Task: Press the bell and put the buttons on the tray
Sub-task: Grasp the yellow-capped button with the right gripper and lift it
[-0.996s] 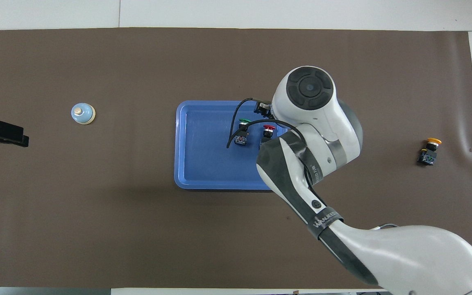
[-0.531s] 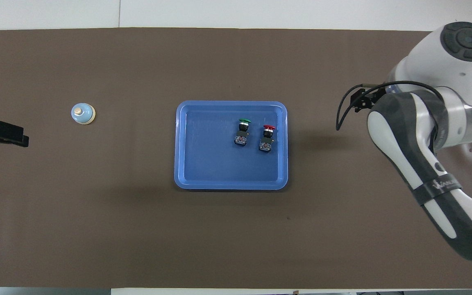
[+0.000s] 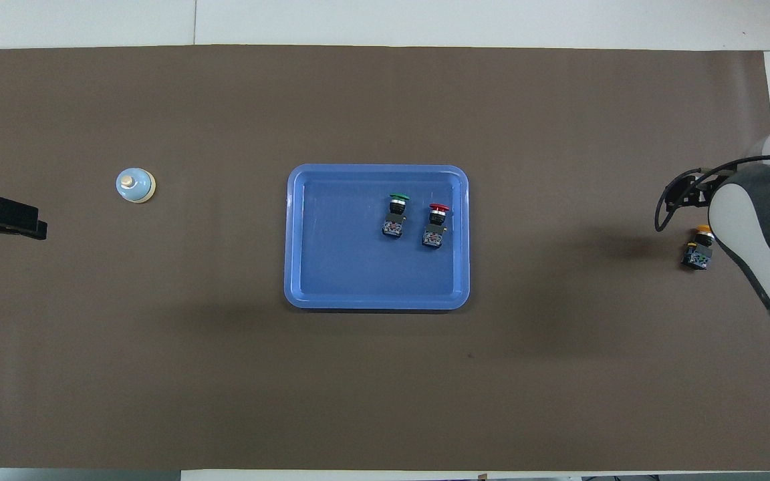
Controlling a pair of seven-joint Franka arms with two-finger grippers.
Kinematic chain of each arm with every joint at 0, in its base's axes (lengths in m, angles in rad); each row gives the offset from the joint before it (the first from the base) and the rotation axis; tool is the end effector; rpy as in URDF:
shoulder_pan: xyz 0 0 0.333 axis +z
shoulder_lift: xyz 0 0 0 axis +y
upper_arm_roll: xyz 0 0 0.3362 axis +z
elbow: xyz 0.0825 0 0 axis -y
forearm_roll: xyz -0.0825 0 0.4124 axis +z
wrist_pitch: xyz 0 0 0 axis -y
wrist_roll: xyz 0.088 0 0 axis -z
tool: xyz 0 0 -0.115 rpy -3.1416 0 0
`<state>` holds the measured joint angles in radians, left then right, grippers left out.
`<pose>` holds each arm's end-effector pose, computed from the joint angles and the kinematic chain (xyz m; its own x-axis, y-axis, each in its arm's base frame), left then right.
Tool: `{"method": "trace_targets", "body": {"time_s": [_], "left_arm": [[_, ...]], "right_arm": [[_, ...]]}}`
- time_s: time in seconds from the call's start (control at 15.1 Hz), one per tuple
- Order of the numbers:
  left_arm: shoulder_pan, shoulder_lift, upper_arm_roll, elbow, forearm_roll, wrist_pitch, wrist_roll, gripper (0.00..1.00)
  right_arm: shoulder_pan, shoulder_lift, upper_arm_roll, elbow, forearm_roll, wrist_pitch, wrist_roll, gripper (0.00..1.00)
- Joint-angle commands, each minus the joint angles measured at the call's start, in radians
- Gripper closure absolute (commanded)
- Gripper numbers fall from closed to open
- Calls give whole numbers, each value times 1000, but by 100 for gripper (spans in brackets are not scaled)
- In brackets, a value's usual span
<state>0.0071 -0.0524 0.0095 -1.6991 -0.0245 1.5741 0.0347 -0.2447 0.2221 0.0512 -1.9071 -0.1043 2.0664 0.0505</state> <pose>0.5616 0.0066 0.6030 0.9973 -0.0181 -0.0716 -0.0162 -0.9995 0.0274 0.6156 -0.1282 0.3743 0.9793 -0.1933 -0.0601 -0.1882 -0.9788 0.0802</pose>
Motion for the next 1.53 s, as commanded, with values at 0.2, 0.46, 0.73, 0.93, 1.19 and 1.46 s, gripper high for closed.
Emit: {"method": "trace_targets", "body": {"time_s": [0.2,0.46,0.73,0.93,1.19,1.46], "left_arm": [[-1,-21,1,-17,6,0,-10,0],[-1,-21,1,-17,6,0,-10,0],[-1,-21,1,-17,6,0,-10,0],[1,-21,1,-17,6,0,-10,0],[-1,-23,1,-17,6,0,-10,0],[-1,-21,1,-17,6,0,-10,0]], "right_arm": [[-163,-110,16,-320,3,328,-149,0],[-163,-112,18,-369,9,412,-146,0],[-156,-110,18,-408,11,475,-144,0],[-156,-92,19,-417,20,508,-146,0],[-154,-78,19,-418,31,528,-147,21],[-150,-75,25,-417,31,529,-152,100]]}}
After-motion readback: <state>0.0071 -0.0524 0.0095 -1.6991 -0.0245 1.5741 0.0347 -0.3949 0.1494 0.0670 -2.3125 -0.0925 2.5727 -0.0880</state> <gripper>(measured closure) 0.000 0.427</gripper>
